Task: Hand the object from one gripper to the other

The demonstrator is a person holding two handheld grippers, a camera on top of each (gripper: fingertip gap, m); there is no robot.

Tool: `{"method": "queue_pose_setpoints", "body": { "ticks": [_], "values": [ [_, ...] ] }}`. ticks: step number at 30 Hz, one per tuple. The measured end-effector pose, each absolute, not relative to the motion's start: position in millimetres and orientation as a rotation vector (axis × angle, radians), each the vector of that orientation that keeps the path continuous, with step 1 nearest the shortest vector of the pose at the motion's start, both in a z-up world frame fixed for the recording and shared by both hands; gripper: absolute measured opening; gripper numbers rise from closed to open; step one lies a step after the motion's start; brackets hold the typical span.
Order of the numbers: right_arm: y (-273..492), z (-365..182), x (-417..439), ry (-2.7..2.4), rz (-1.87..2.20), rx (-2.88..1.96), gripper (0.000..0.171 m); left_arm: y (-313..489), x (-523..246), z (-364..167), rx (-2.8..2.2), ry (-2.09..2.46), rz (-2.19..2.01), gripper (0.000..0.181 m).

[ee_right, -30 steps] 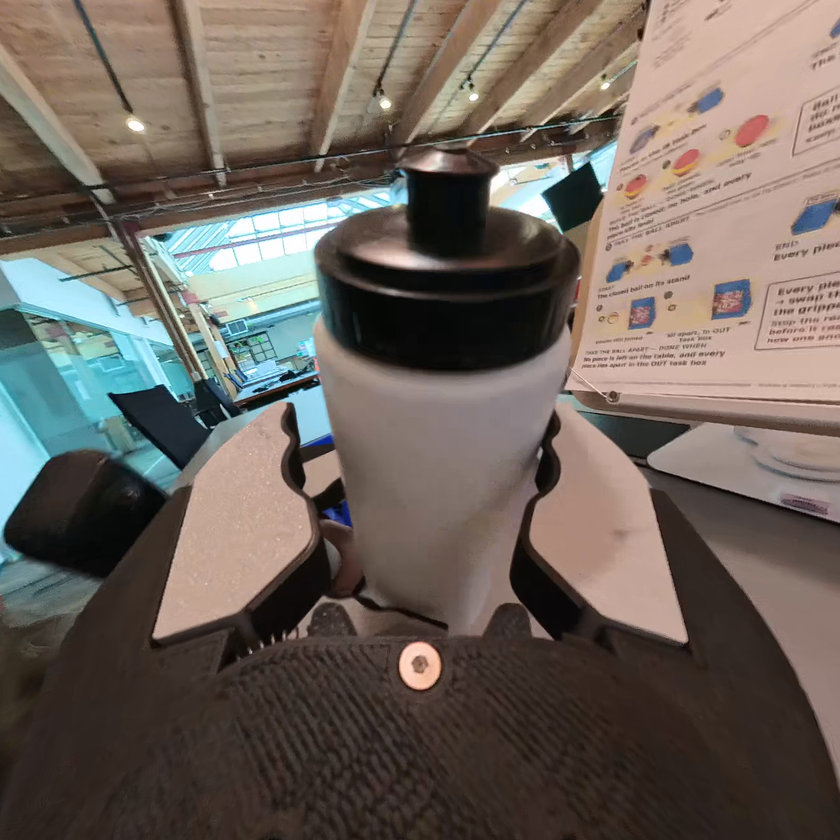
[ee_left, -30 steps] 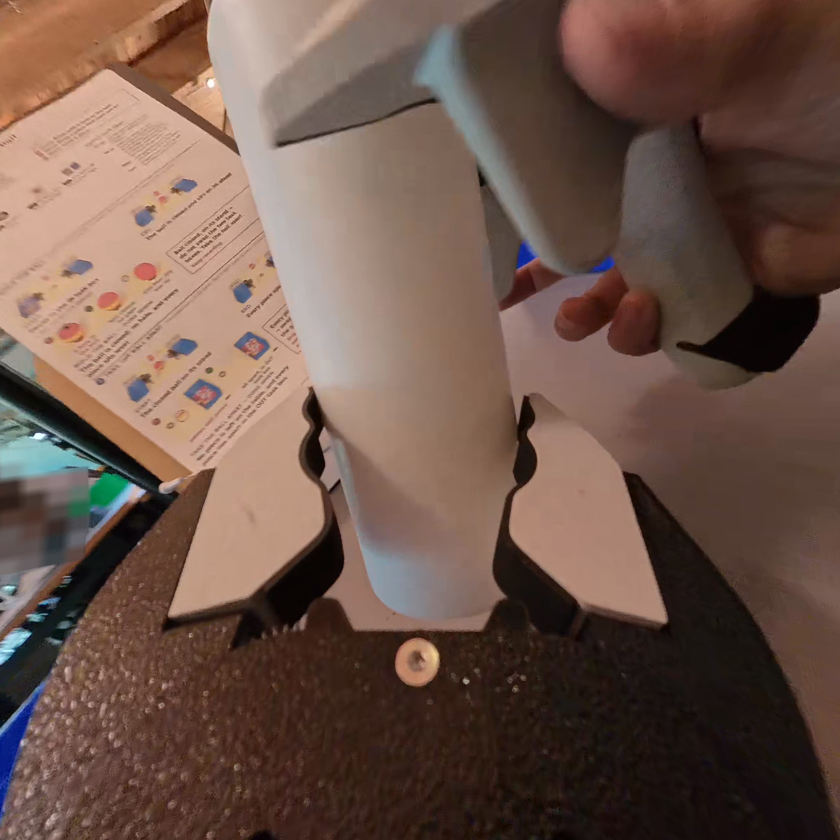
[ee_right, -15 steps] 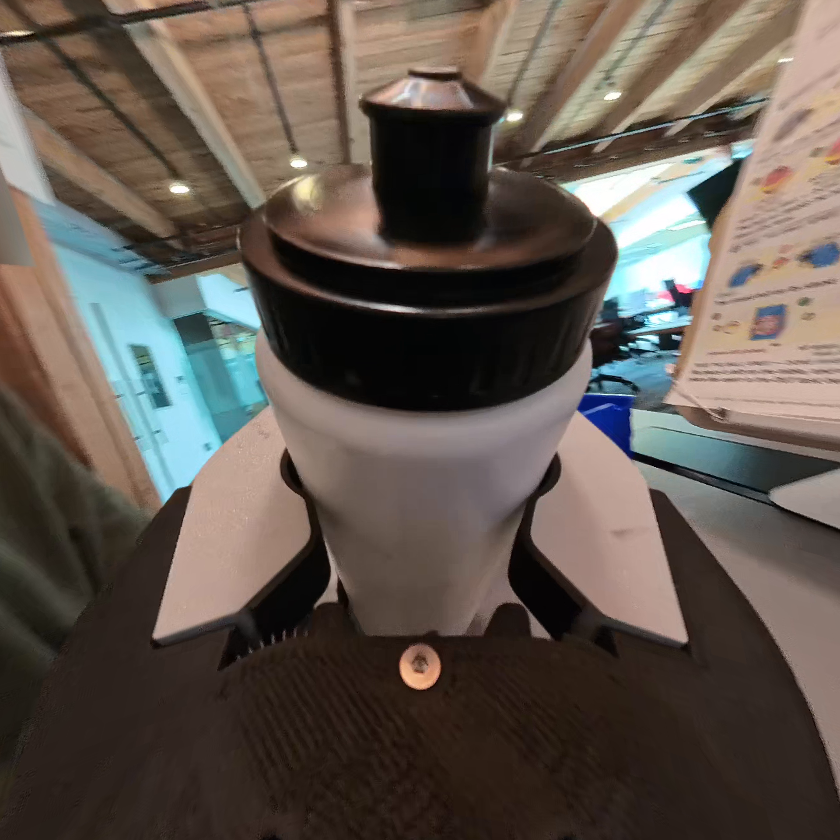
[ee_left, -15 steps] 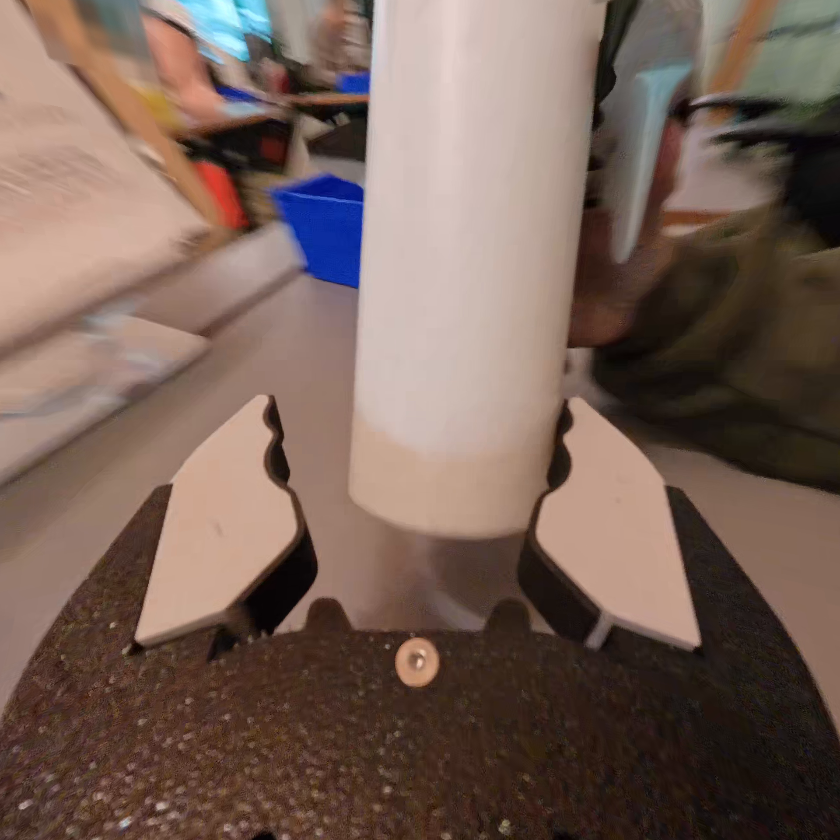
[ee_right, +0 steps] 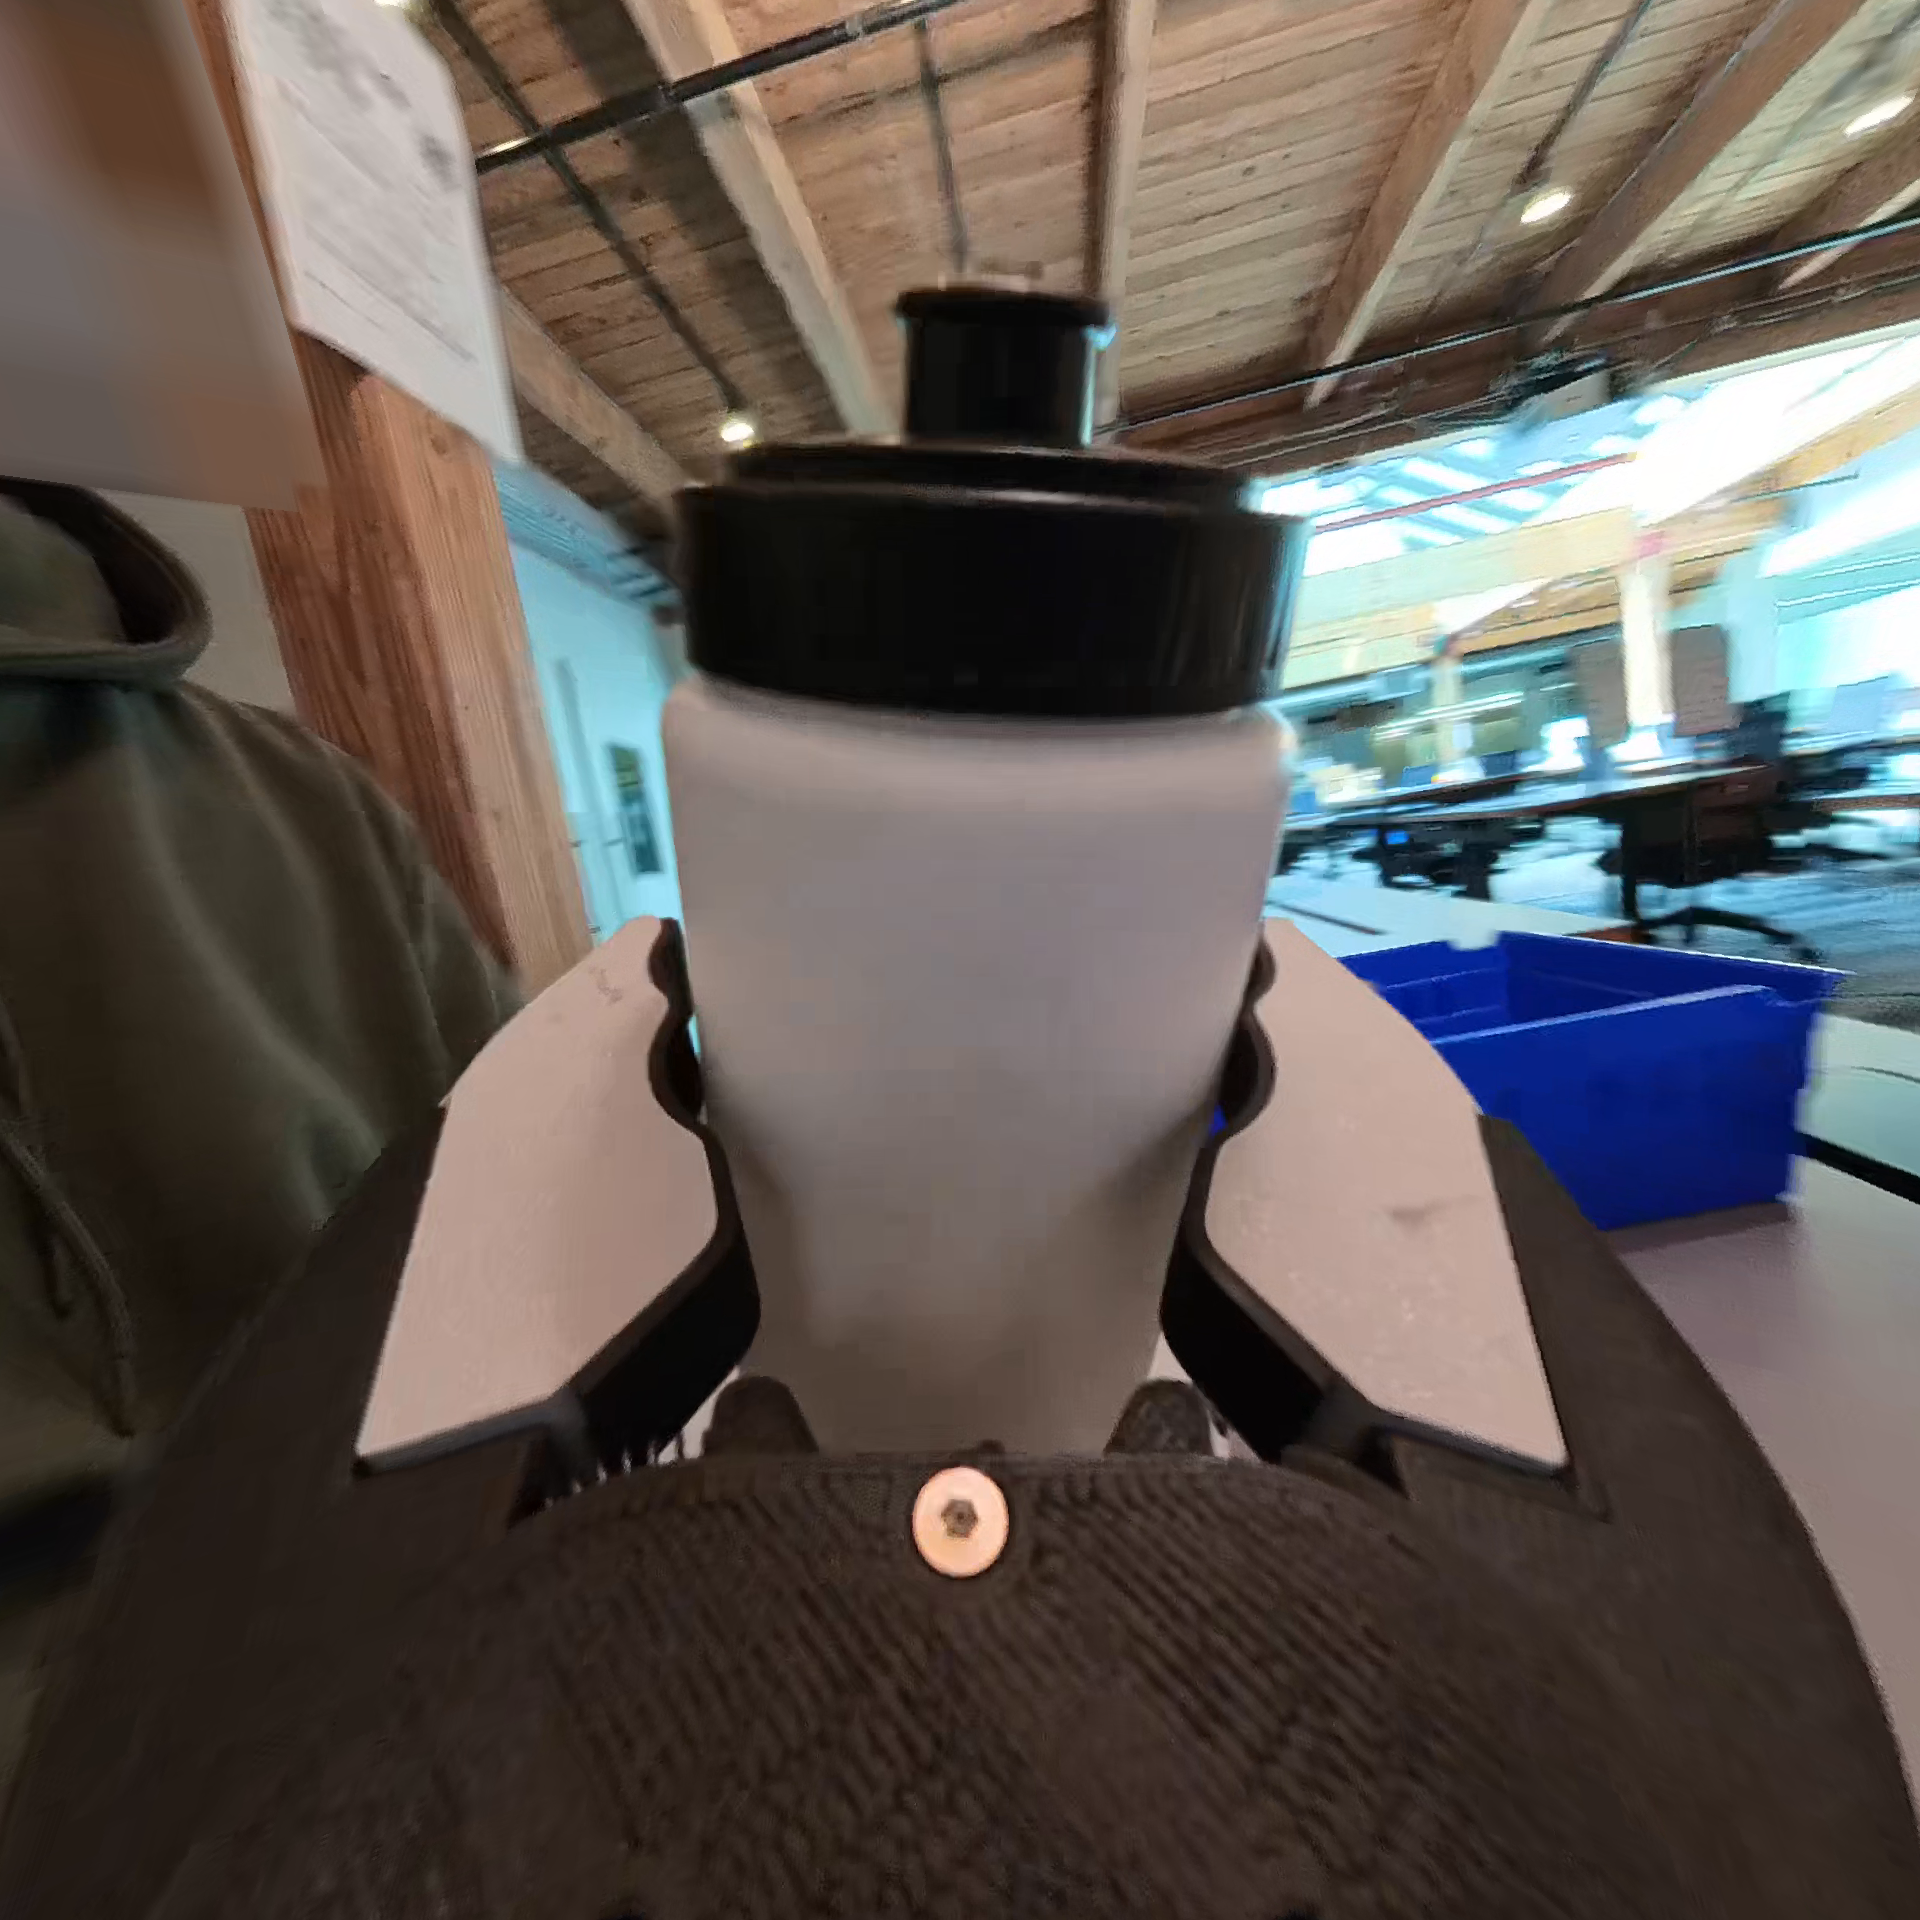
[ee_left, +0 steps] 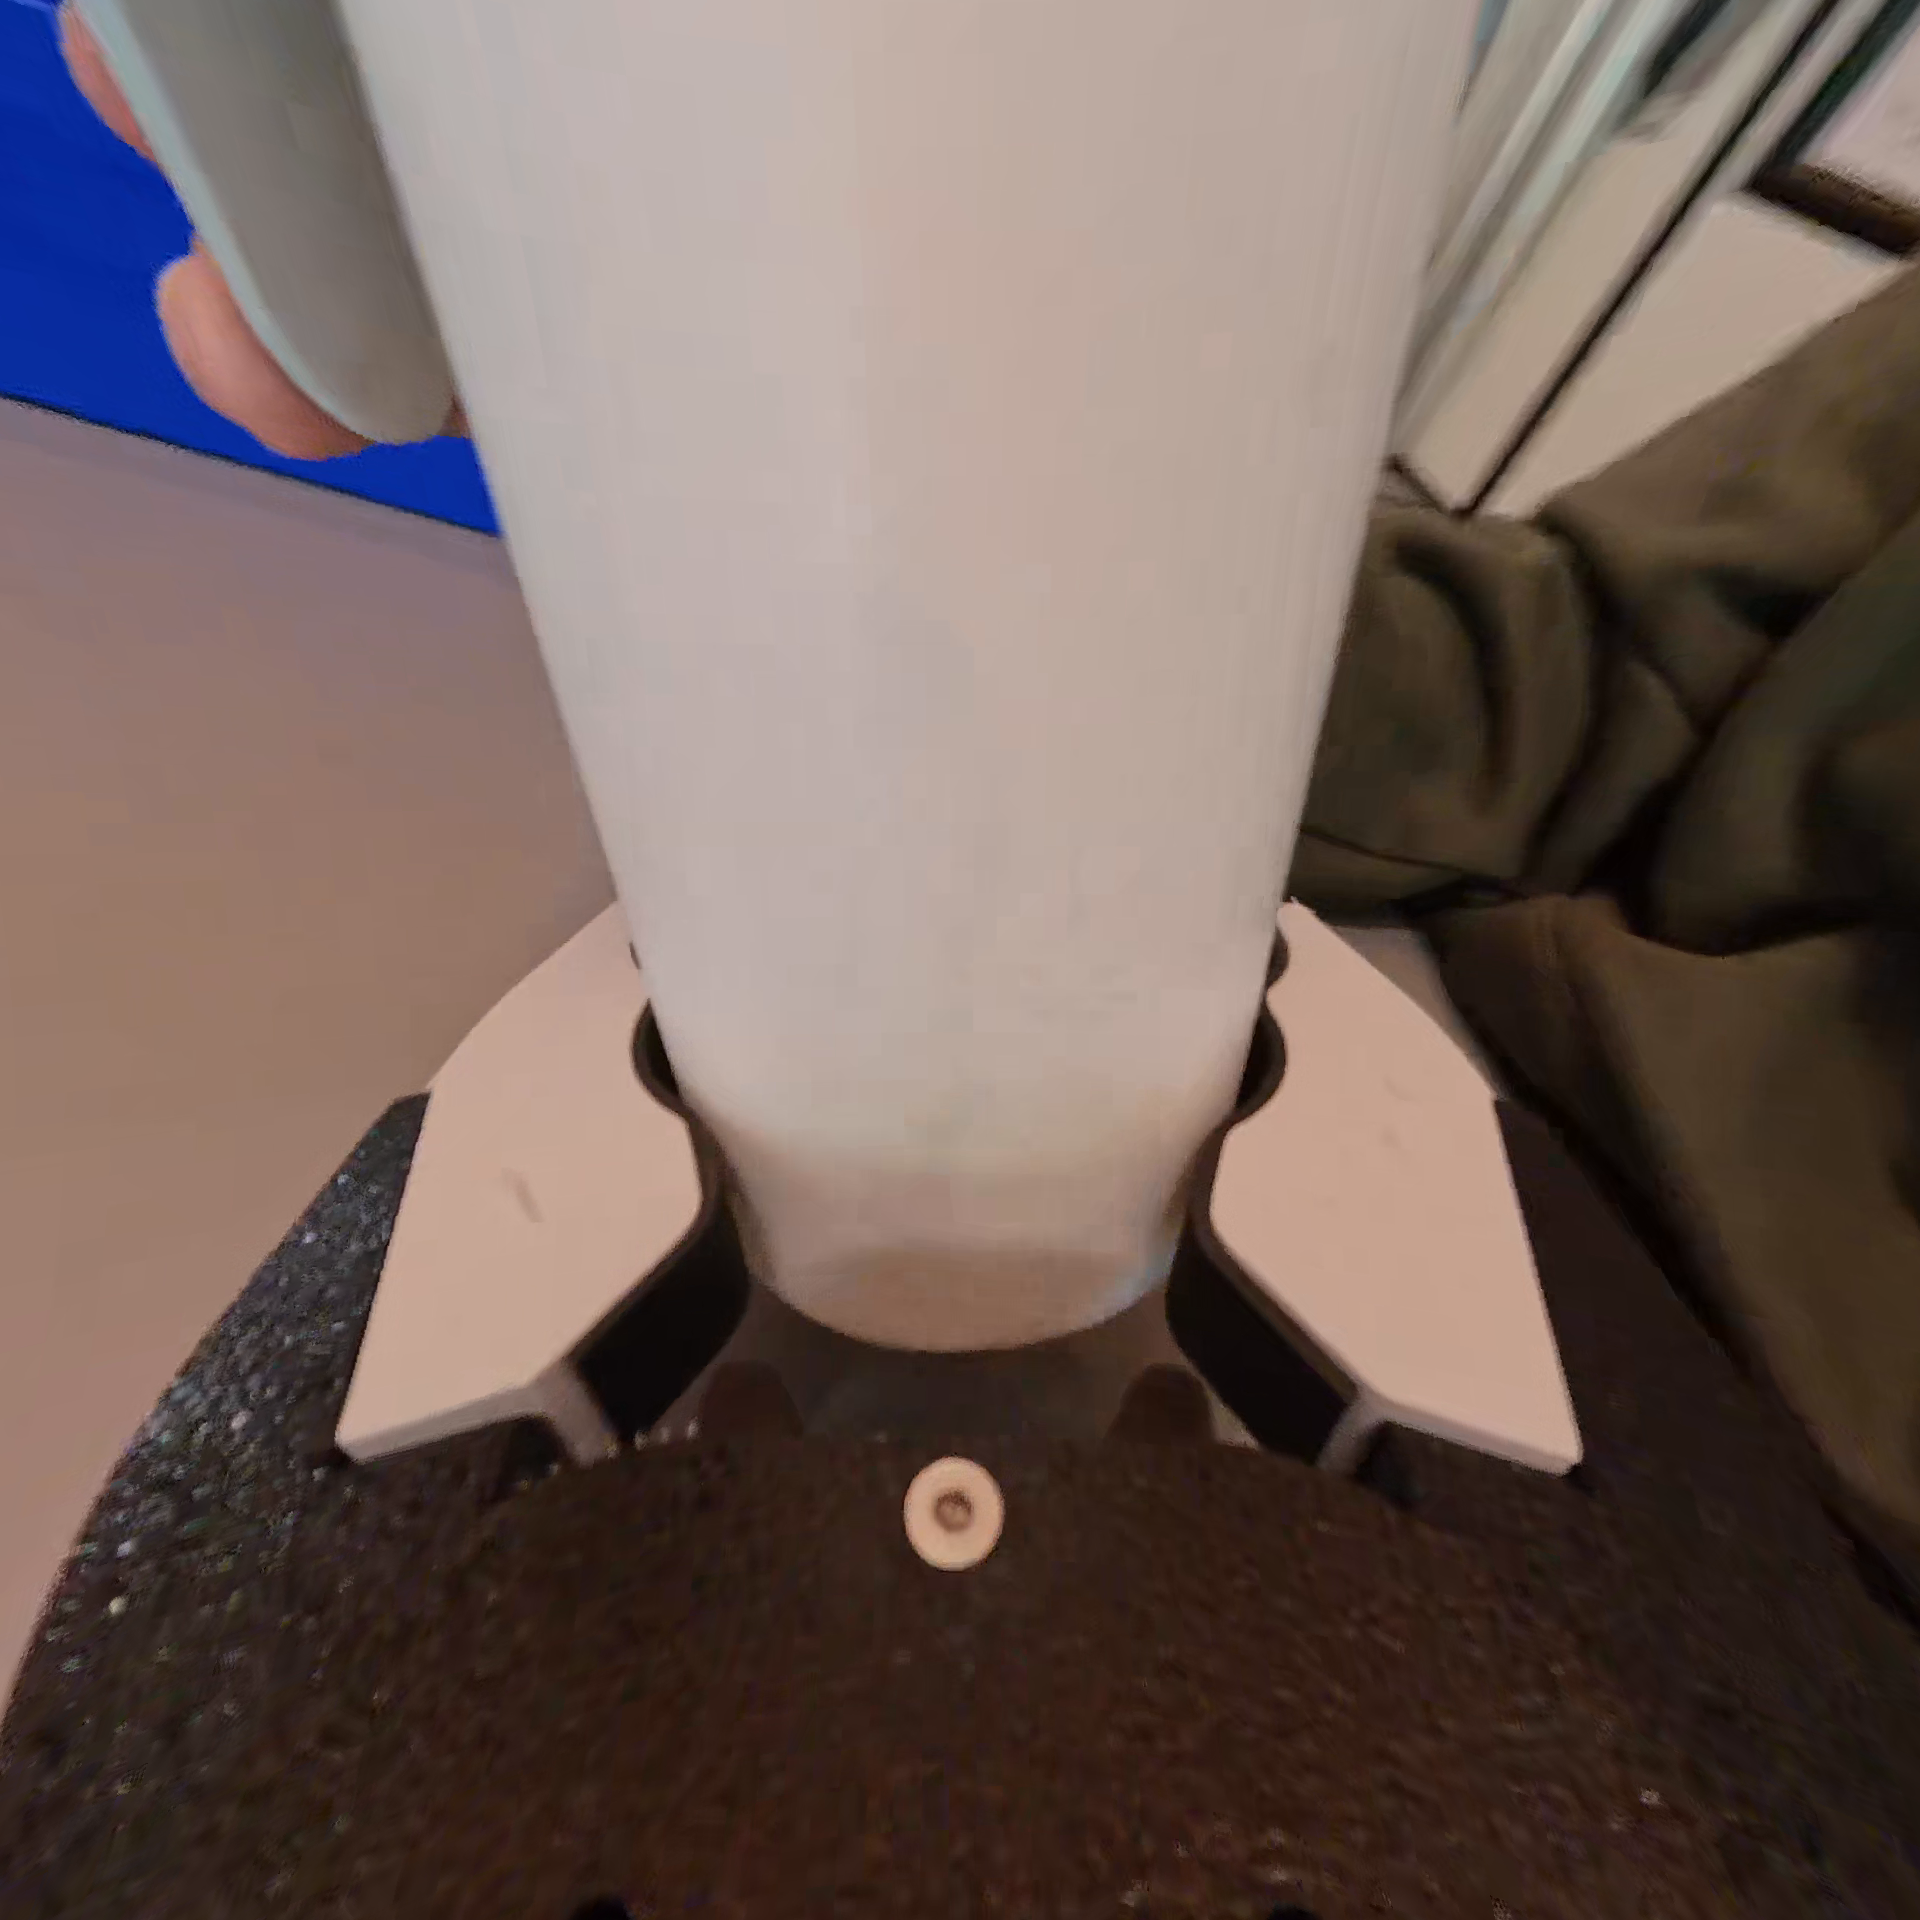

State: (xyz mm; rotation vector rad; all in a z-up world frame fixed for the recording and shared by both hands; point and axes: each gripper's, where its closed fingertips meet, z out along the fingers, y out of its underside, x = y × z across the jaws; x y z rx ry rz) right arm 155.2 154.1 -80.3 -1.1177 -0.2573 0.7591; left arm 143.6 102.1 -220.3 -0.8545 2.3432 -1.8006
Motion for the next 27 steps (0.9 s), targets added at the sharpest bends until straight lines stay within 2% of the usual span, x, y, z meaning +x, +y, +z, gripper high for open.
{"method": "queue_pose_setpoints", "body": {
  "ticks": [2,3,5,12,14,15,17,19,21,24,27],
  "values": [
    [162,-86,172,-0.171,0.604,-1.135,0.089,110,160,-232,-0.950,2.290,-1.651,0.103],
    [164,-88,179,-0.144,0.527,-1.146,0.091,114,165,-232,-0.978,2.262,-1.632,0.103],
    [173,-95,194,-0.058,0.418,-1.222,0.099,132,180,-228,-1.031,2.130,-1.554,0.103],
    [202,-116,214,0.109,0.035,-1.378,0.112,232,211,-209,-1.174,1.644,-0.845,0.103],
    [207,-120,218,0.187,-0.033,-1.391,0.131,239,211,-203,-1.124,1.602,-0.723,0.102],
    [208,-120,219,0.220,-0.039,-1.384,0.132,240,211,-202,-1.100,1.589,-0.673,0.102],
    [204,-115,225,0.299,-0.025,-1.316,0.124,239,211,-197,-1.038,1.566,-0.636,0.102],
    [199,-115,231,0.374,0.031,-1.266,0.107,233,211,-191,-0.950,1.552,-0.622,0.102],
    [199,-116,233,0.434,0.145,-1.220,0.115,225,210,-183,-0.868,1.529,-0.590,0.102],
    [202,-113,220,0.406,0.332,-1.187,0.101,212,212,-184,-0.836,1.555,-0.615,0.102],
    [203,-113,219,0.373,0.363,-1.193,0.099,210,212,-183,-0.825,1.541,-0.646,0.102]
  ]
}}
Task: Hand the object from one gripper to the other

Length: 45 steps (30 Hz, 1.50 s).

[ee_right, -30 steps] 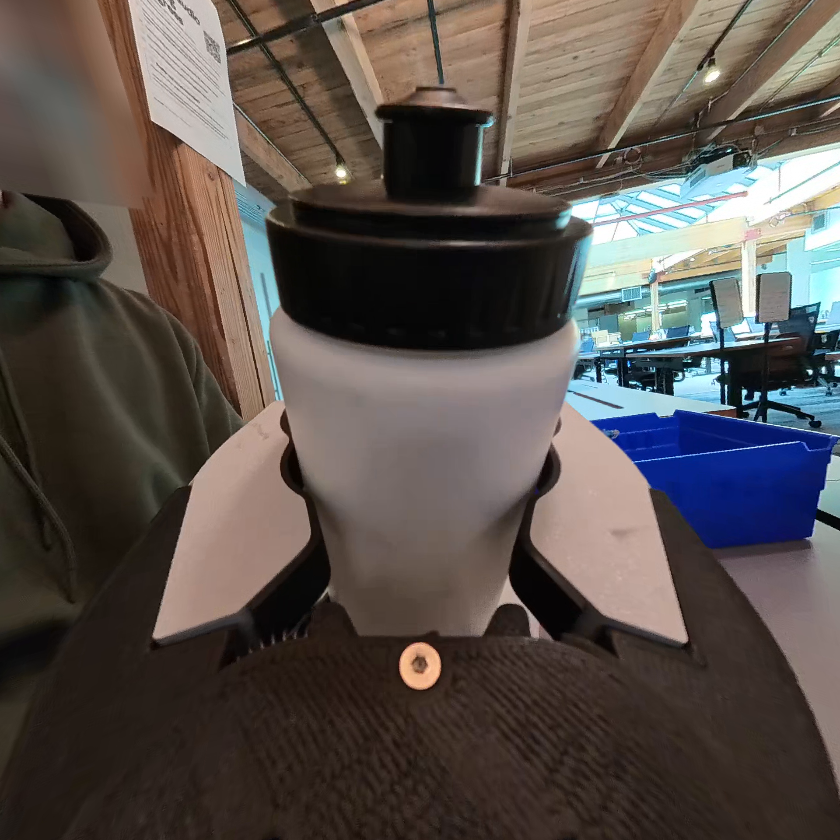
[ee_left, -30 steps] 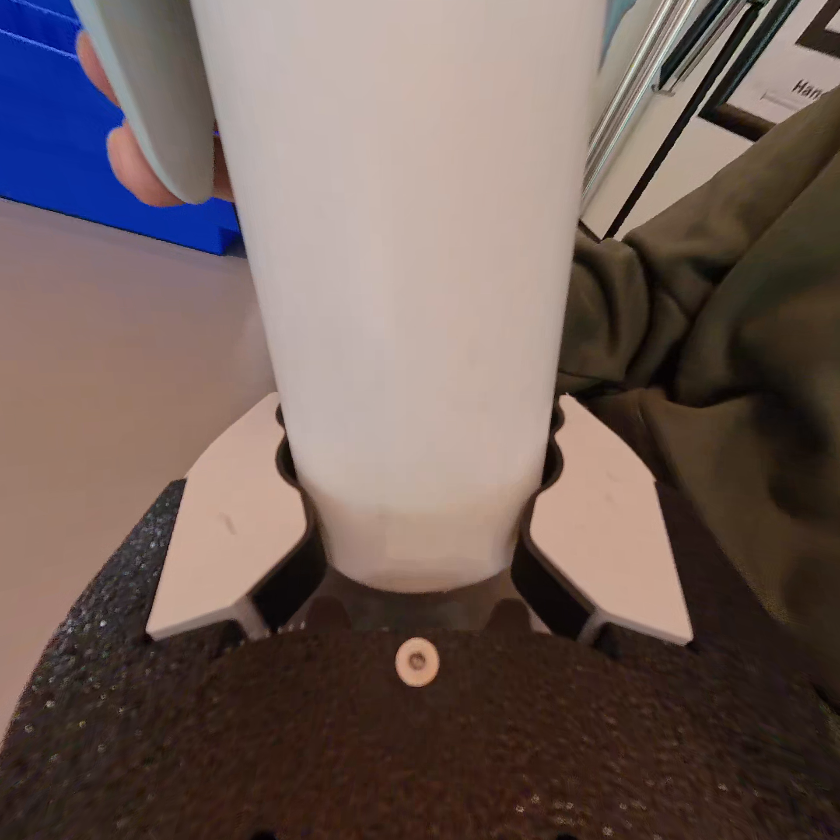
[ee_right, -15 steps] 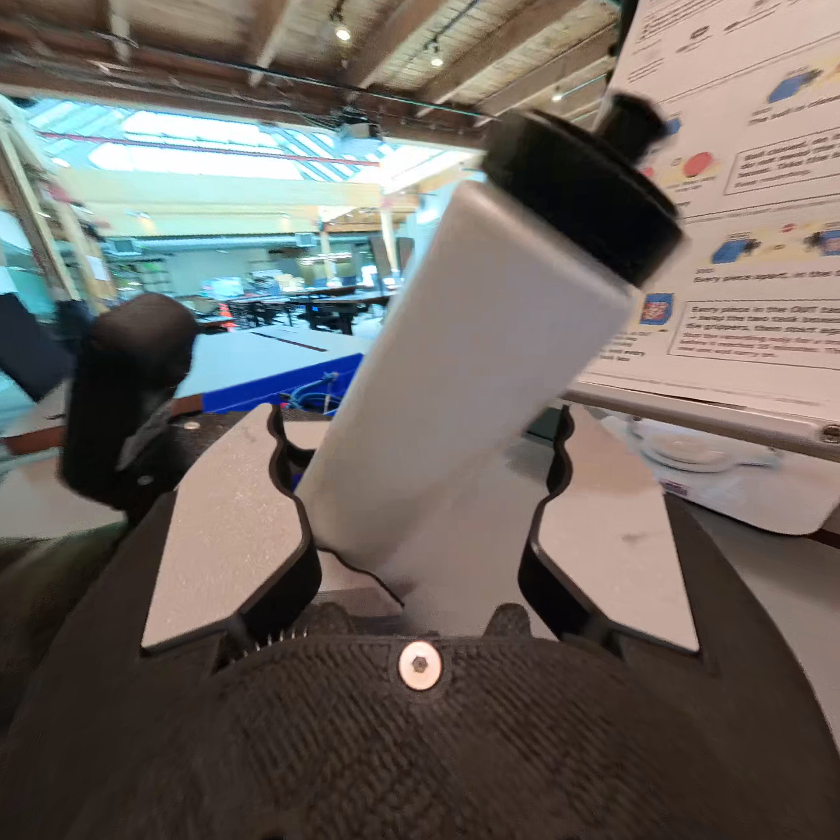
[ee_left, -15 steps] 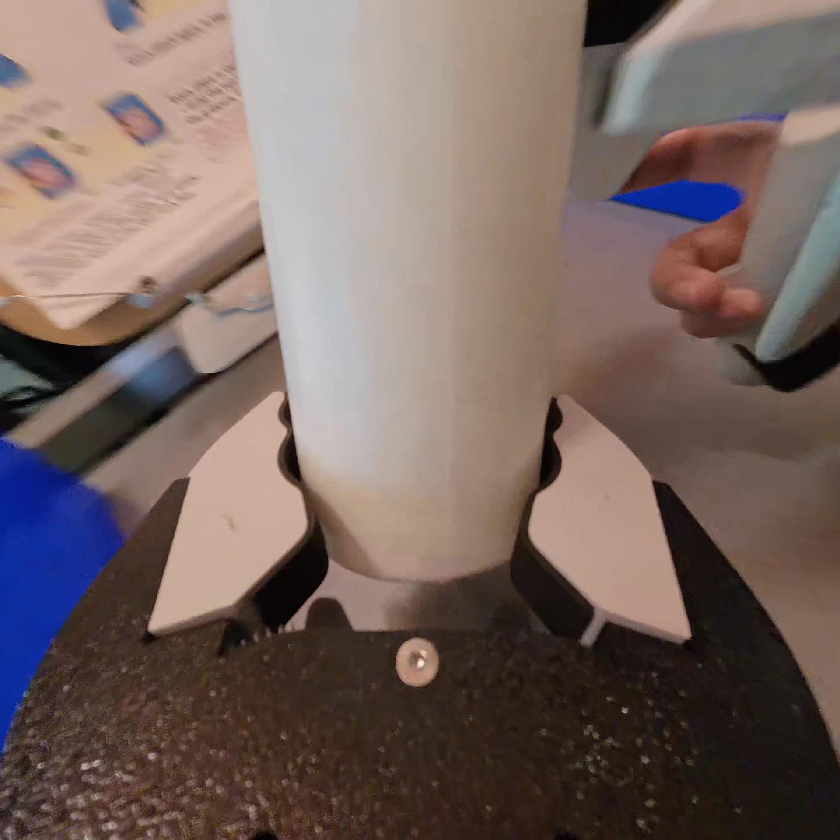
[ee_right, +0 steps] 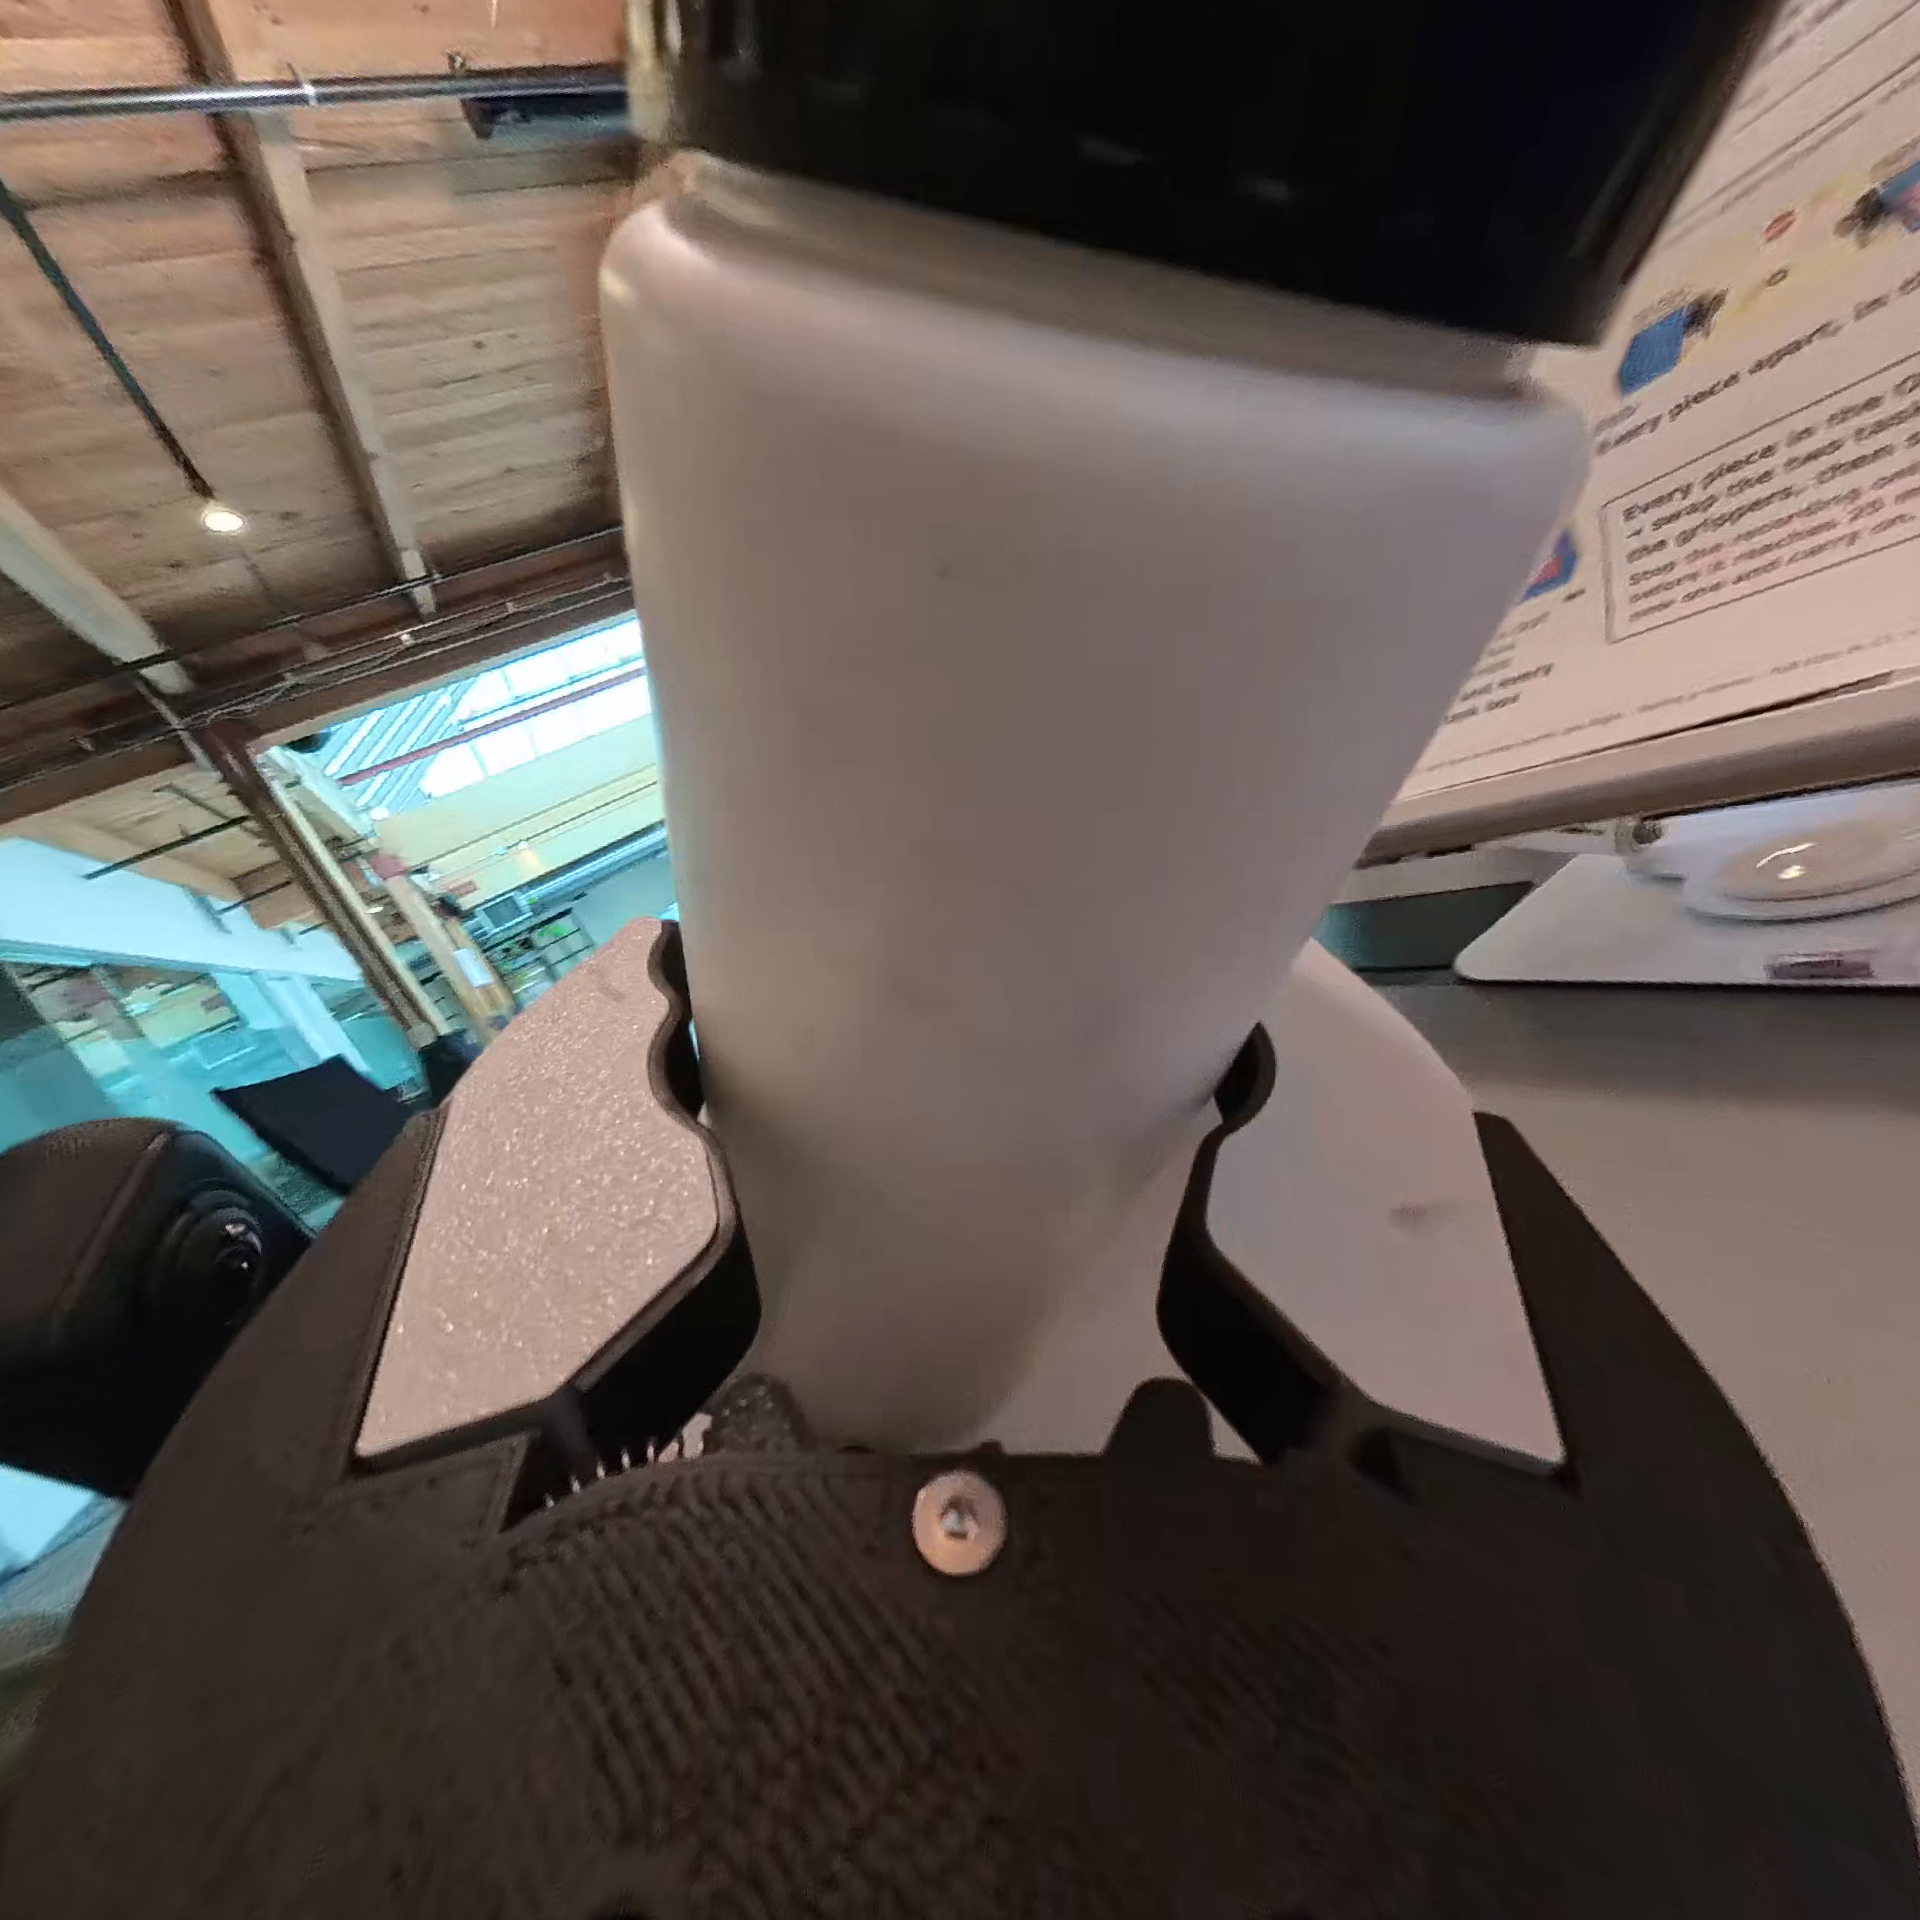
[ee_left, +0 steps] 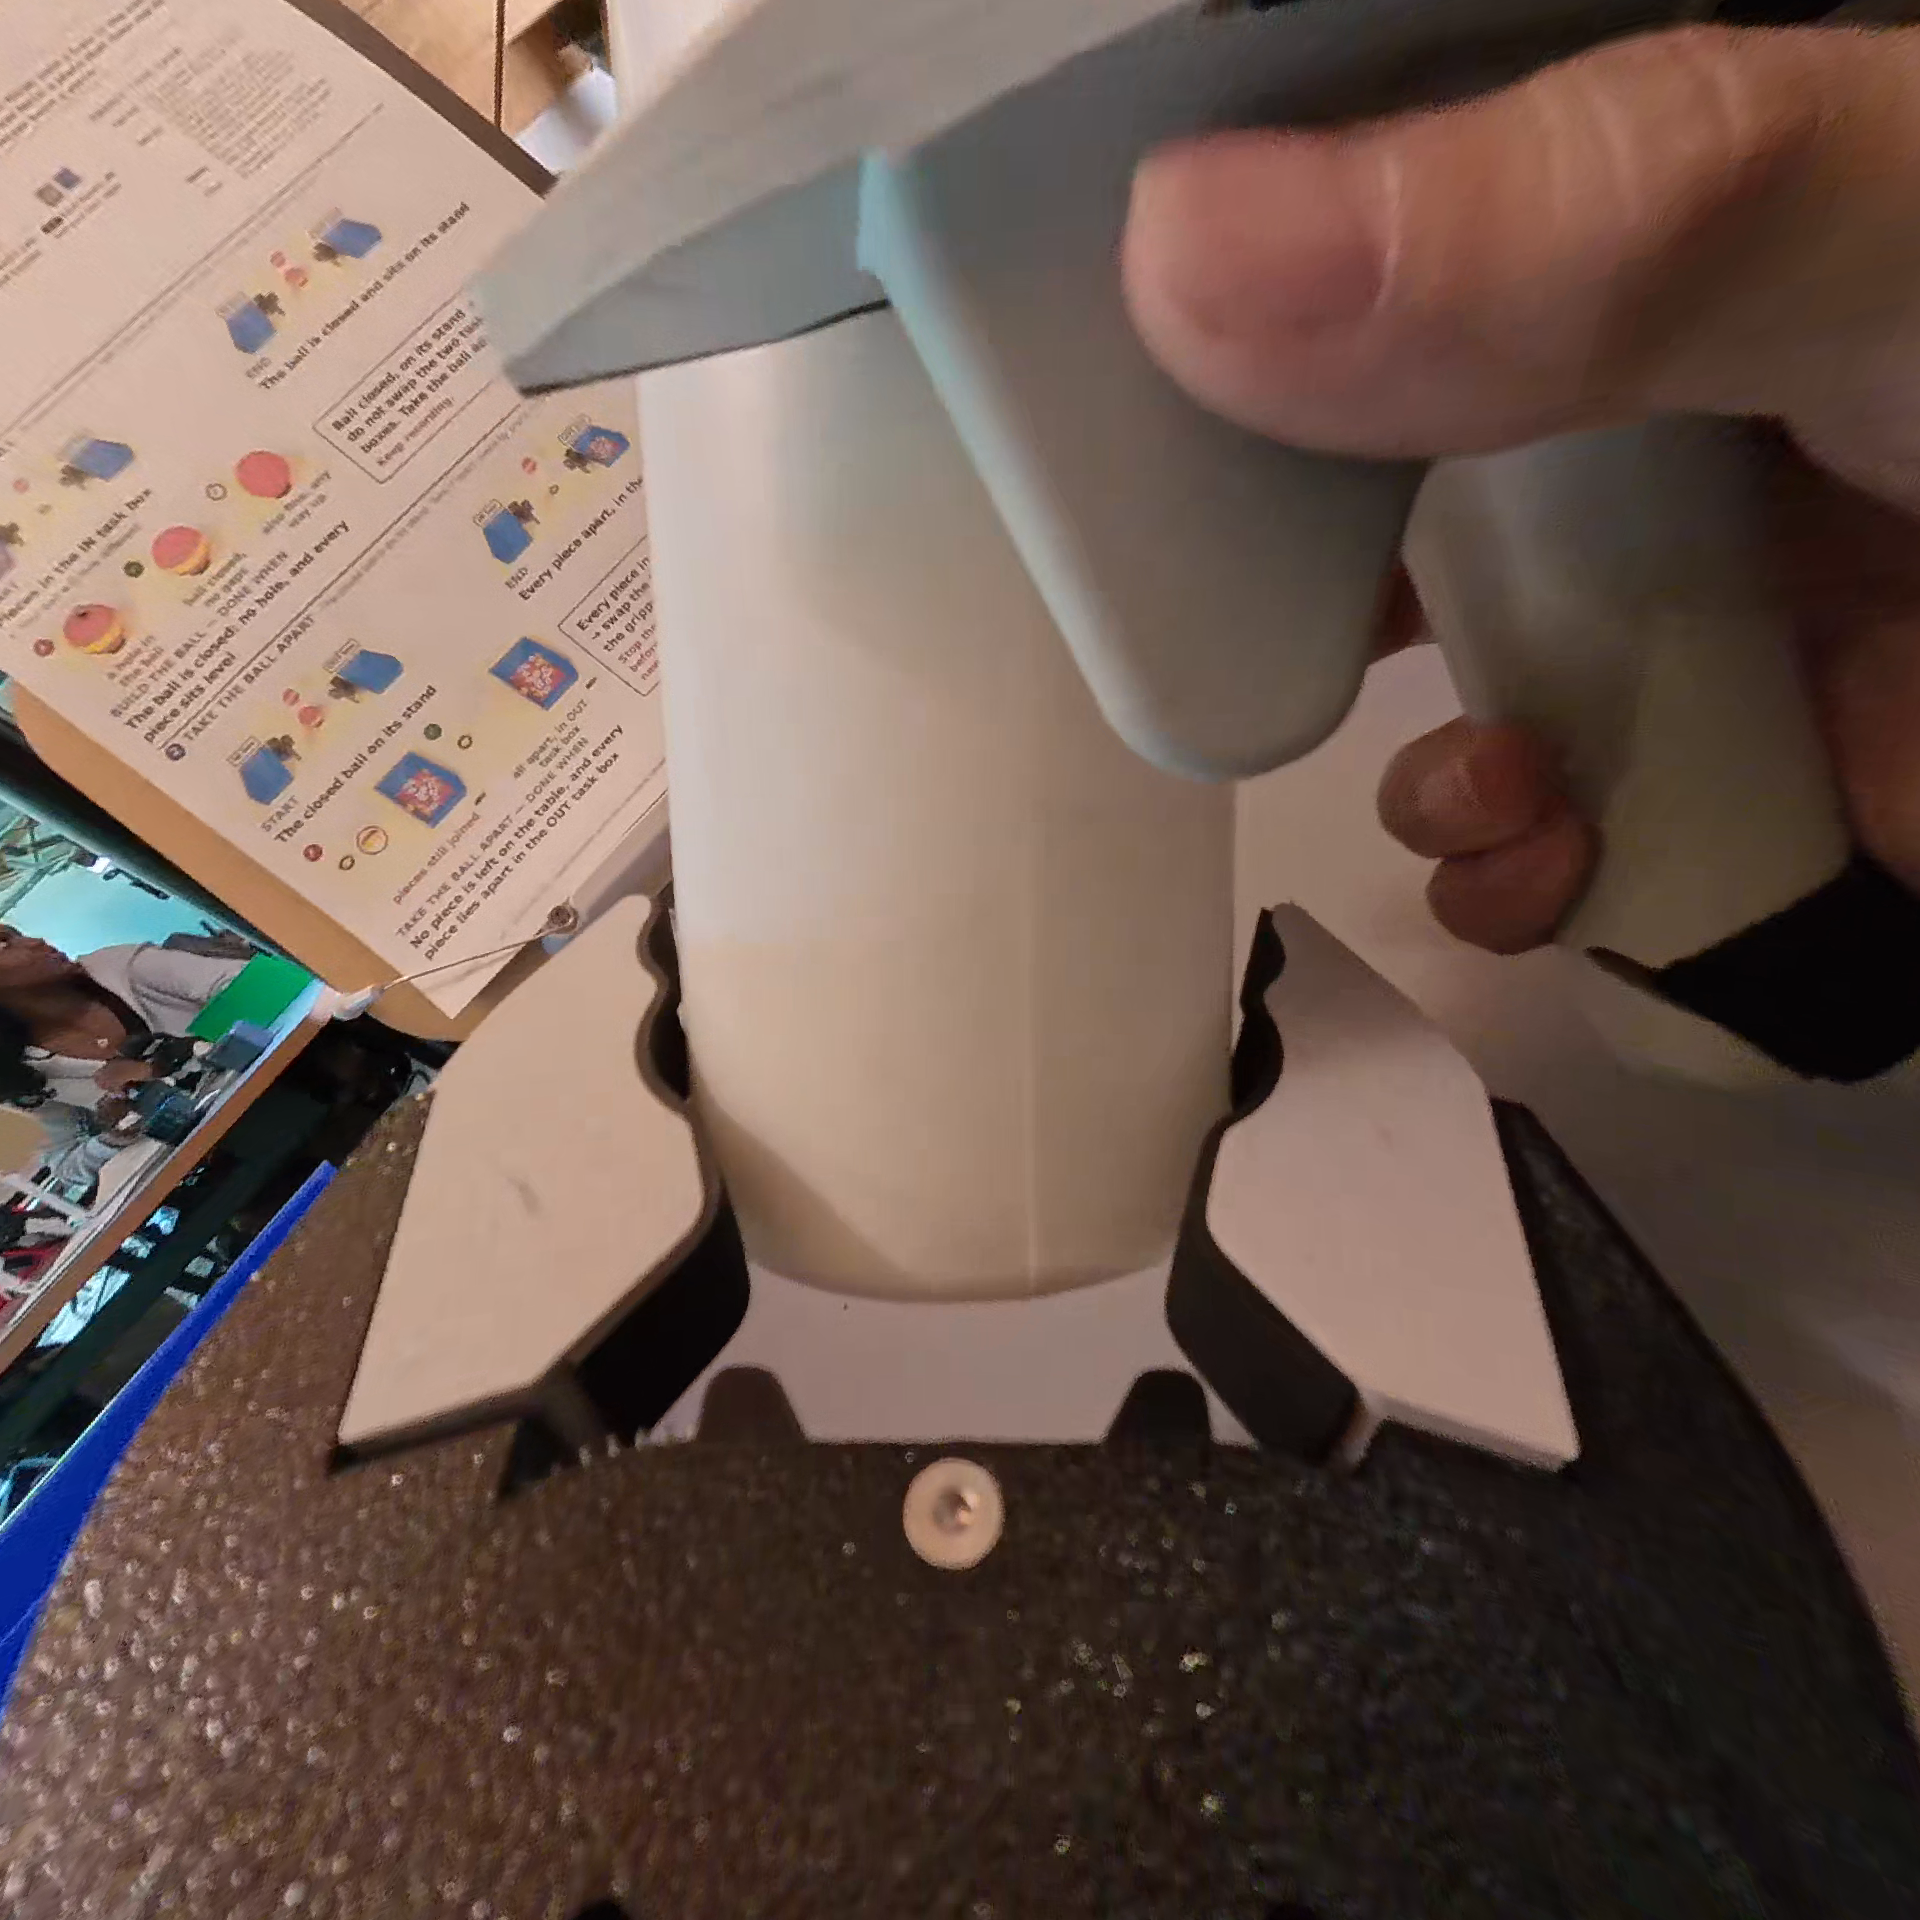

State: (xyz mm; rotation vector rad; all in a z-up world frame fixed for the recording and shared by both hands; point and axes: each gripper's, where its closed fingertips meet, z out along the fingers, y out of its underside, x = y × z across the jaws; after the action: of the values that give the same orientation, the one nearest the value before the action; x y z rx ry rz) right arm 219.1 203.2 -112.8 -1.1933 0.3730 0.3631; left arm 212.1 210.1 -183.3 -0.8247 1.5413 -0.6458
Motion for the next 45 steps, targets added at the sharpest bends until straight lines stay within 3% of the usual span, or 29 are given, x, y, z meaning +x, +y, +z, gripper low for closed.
{"method": "queue_pose_setpoints", "body": {
  "ticks": [4,8,13,18,21,22,23,24,25,28,30,35,39,43,45],
  "values": [
    [199,-116,226,0.350,0.461,-1.232,0.098,185,205,-187,-0.808,1.667,-0.947,0.095],
    [185,-105,212,0.160,0.634,-1.239,0.098,166,190,-193,-0.979,1.848,-1.416,0.109],
    [176,-115,176,-0.138,0.626,-1.365,0.098,146,159,-195,-0.971,2.052,-1.832,0.106],
    [171,-114,160,-0.221,0.687,-1.362,0.098,125,142,-211,-0.874,2.241,-1.826,0.114],
    [173,-107,162,-0.184,0.688,-1.311,0.097,122,148,-222,-0.864,2.275,-1.706,0.107],
    [174,-105,166,-0.168,0.672,-1.297,0.097,122,151,-225,-0.884,2.280,-1.678,0.102],
    [173,-104,169,-0.154,0.675,-1.287,0.098,126,157,-230,-0.921,2.272,-1.605,0.067],
    [169,-98,171,-0.133,0.728,-1.246,0.097,139,170,-236,-0.997,2.202,-1.483,0.013],
    [168,-95,177,-0.103,0.717,-1.221,0.097,144,177,-236,-1.050,2.159,-1.462,0.000],
    [164,-94,181,-0.123,0.622,-1.229,0.096,151,180,-227,-1.087,2.072,-1.540,0.000],
    [164,-90,190,-0.104,0.510,-1.234,0.096,152,178,-213,-1.080,1.998,-1.679,0.039],
    [164,-96,212,-0.016,0.382,-1.286,0.095,180,184,-200,-1.066,1.884,-1.594,0.100],
    [179,-113,198,-0.066,0.354,-1.394,0.095,170,185,-185,-0.910,1.805,-1.529,0.109],
    [198,-127,166,-0.146,0.419,-1.464,0.094,151,187,-213,-0.941,1.977,-1.388,0.118],
    [204,-140,162,-0.180,0.369,-1.539,0.094,145,186,-222,-0.900,2.031,-1.336,0.104]
  ]
}}
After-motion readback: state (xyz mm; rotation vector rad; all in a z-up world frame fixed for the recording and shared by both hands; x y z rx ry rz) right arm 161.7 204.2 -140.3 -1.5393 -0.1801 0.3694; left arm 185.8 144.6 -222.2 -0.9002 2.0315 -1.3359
